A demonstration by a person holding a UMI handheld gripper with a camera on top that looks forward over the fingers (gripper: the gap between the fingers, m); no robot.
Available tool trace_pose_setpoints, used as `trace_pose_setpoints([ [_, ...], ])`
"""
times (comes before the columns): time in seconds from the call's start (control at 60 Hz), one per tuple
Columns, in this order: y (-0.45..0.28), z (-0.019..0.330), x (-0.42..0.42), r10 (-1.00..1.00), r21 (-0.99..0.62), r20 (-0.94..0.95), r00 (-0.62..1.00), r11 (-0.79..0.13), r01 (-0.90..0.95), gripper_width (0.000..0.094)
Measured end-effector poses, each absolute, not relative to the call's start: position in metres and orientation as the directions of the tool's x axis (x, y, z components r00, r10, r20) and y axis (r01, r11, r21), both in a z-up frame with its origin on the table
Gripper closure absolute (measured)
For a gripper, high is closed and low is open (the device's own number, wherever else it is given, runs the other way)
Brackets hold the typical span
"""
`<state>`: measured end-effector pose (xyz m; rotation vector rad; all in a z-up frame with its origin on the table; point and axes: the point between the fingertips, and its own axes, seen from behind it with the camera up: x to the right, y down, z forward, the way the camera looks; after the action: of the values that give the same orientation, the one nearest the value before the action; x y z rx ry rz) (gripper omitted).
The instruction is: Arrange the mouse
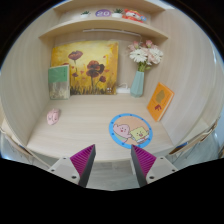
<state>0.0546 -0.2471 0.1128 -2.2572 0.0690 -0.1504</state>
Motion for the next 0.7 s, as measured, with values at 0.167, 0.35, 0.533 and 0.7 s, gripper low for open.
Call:
trace_pose_setpoints([
  [0.167,-0.234,0.058,-0.029,0.003,-0.728,0.057,0.998,-0.684,0.044,0.0235],
  [0.35,-0.193,0.018,-0.130,0.116,-0.705,-0.008,0.993,-0.705,0.077,0.0230],
  [0.533,-0.129,0.004,-0.200,0.182,-0.718,-0.034,0.983,-0.688,0.103,0.0230],
  [0.7,-0.075,-0.005,-0.233,0.204,-0.717,-0.033,0.978,-0.687,0.119,0.0231],
])
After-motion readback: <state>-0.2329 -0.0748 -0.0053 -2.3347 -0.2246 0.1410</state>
